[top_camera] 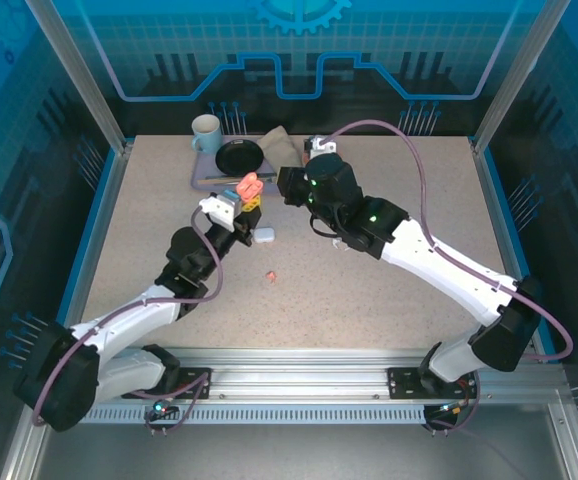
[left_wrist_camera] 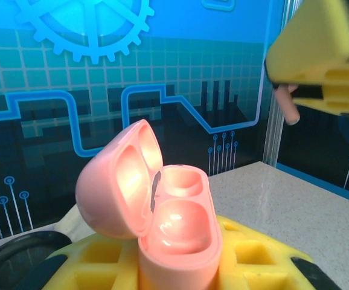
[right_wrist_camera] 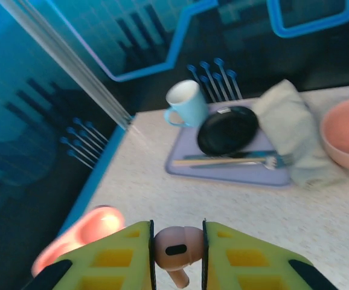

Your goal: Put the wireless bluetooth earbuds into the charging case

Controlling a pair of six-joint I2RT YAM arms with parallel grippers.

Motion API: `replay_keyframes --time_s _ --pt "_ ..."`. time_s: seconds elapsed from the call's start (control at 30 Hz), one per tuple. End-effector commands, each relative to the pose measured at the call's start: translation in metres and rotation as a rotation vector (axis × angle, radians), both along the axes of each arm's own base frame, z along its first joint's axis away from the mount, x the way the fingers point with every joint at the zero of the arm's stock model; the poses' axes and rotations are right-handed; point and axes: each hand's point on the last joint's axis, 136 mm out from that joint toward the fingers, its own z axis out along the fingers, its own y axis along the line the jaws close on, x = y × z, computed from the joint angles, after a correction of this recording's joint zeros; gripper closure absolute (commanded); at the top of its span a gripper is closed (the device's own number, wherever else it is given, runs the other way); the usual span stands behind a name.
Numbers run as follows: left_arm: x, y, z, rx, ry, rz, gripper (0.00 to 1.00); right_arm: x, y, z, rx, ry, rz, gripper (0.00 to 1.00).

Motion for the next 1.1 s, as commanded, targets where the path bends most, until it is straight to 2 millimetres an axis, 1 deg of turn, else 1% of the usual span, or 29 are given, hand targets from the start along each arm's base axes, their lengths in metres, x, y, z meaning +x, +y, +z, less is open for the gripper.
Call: replay_keyframes --time_s 0.0,0.3,0.33,0.67,0.87,1.07 --pt "0.005 0.001 0.039 -0.053 -0.106 0.038 1.0 -0.008 0.008 0.044 0.127 -0.133 0.052 0.77" --pt "0.017 -0.005 0.054 -0.095 -0.116 0.049 1.0 -0.015 0.019 0.053 0.279 -0.238 0.119 0.77" --pt "0.018 -0.006 0.056 -0.1 -0.116 0.049 1.0 -0.016 0.02 0.057 0.3 -0.256 0.125 0.77" --pt "0.025 -0.015 0.062 -0.108 -0.118 0.034 1.0 -0.015 0.028 0.058 0.356 -0.275 0.143 0.78" --pt "0.027 -0.023 0.065 -0.11 -0.118 0.018 1.0 -0.012 0.037 0.052 0.369 -0.251 0.161 0.78" --pt "0.027 -0.026 0.066 -0.111 -0.119 0.013 1.0 -0.009 0.043 0.044 0.368 -0.23 0.168 0.79"
